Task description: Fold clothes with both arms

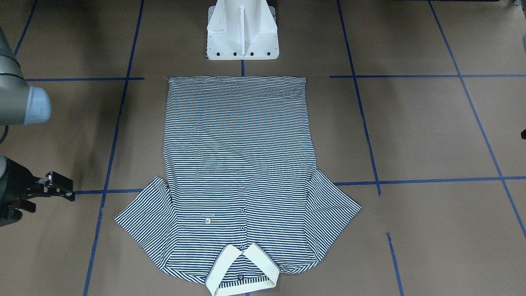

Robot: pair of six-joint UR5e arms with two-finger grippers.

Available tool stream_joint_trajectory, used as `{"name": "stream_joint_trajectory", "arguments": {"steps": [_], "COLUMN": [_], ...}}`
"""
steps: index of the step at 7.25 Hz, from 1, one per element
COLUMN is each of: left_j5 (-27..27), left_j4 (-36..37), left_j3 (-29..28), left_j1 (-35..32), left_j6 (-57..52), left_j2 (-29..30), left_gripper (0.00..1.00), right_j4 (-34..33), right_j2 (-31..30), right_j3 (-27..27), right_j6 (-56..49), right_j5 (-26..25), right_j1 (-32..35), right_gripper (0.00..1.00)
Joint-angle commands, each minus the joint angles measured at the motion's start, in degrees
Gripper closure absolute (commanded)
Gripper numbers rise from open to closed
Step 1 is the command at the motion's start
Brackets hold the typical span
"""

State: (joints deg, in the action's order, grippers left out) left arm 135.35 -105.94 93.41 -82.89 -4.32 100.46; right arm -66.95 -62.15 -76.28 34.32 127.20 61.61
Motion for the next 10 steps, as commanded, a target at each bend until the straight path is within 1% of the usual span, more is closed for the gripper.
{"name": "stream_joint_trajectory", "arguments": {"steps": [1,2,6,8,9,10], "left_j5": [-0.26,-0.26,-0.17,-0.17,-0.17,-0.17], "left_j4": [-1.72,-1.72,-1.72,-1.72,-1.72,-1.81], "left_j3": [-0.59,-0.77,-0.77,-0.68,-0.68,-0.68], "left_j1": [0.53,0.63,0.54,0.54,0.54,0.54], "left_j6": [7.29,7.31,7.66,7.66,7.75,7.66], "left_j2": [1.14,1.14,1.40,1.40,1.40,1.40], "left_gripper": [0.00,0.00,0.00,0.00,0.00,0.00], "right_j4": [11.12,11.05,11.05,9.65,9.03,9.03], "right_j2": [5.00,6.41,5.72,5.37,5.37,5.28], "right_j3": [8.22,9.64,9.57,9.65,9.74,10.00], "right_j6": [14.35,14.46,14.64,14.64,14.64,14.64], "right_j5": [-8.78,-11.42,-11.19,-11.10,-11.19,-11.19], "right_j1": [-6.92,-8.42,-9.05,-9.49,-9.93,-10.11], "right_gripper": [0.00,0.00,0.02,0.02,0.05,0.11]}}
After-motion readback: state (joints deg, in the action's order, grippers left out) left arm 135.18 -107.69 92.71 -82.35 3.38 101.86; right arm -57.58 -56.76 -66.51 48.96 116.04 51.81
